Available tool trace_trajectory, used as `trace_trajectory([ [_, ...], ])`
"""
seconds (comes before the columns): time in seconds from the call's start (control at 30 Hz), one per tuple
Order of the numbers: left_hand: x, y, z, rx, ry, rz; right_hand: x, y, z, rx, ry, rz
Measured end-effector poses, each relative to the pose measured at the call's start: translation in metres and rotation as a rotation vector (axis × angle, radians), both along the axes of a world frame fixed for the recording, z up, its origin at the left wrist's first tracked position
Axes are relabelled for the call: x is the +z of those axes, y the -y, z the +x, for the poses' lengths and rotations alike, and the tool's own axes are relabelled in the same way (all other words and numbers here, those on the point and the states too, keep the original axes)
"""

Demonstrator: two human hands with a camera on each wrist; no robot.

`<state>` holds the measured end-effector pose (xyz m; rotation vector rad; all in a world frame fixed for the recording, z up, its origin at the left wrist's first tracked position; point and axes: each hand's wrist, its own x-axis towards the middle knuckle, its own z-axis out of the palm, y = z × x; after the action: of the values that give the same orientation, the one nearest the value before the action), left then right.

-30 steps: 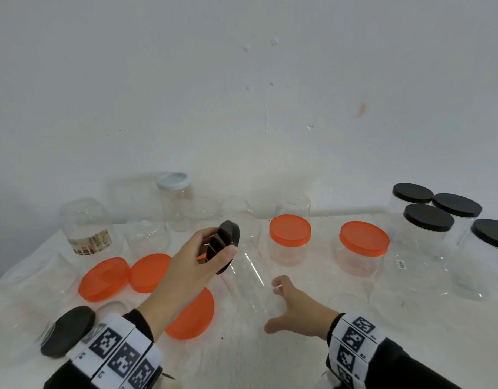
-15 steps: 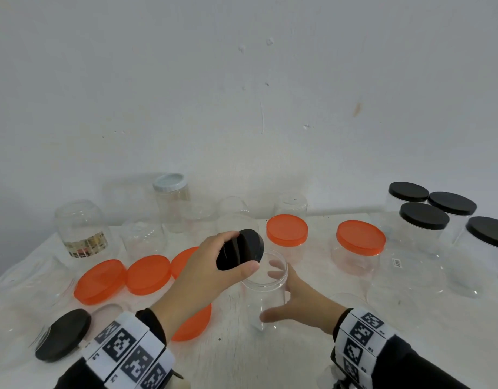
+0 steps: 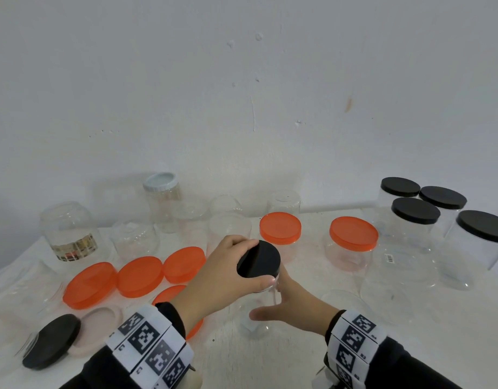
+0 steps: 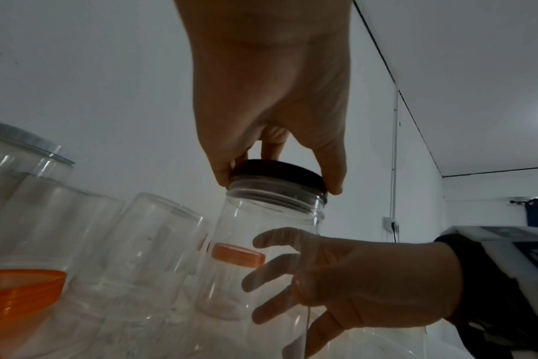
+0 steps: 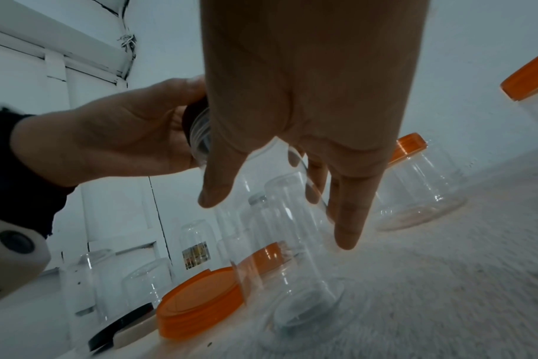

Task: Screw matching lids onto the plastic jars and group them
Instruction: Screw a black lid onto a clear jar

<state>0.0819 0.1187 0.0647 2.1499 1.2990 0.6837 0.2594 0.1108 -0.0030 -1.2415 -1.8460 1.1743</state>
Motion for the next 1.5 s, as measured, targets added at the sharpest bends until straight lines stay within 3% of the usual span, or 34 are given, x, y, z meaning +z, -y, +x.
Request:
trace_trajectory([
  [0.37,-0.006,-0.003,-0.002,0.005,0.002,-0.028,-0.001,0.001,-0.001,-0.012,-0.004,-0.016],
  [0.63,-0.012,0.001,-0.002,0.025,0.079,-0.053,-0.001,0.001,0.000,-0.013,0.030,-0.034],
  [0.77,-0.017,0.003,-0.006,0.026,0.176,-0.156,0.001,0.003,0.004,0.007,0.099,-0.069],
  [1.07,-0.051,0.009,-0.025,-0.029,0.355,-0.357,0.071,0.006,0.026,0.061,0.223,-0.044],
  [1.27,-0.062,0.009,-0.011,-0.029,0.406,-0.322,0.109,-0.004,-0.010,0.144,0.607,0.156],
  [1.5,-0.066,0.008,-0.011,-0.008,0.414,-0.310,0.134,-0.019,-0.038,0.254,1.015,0.106],
])
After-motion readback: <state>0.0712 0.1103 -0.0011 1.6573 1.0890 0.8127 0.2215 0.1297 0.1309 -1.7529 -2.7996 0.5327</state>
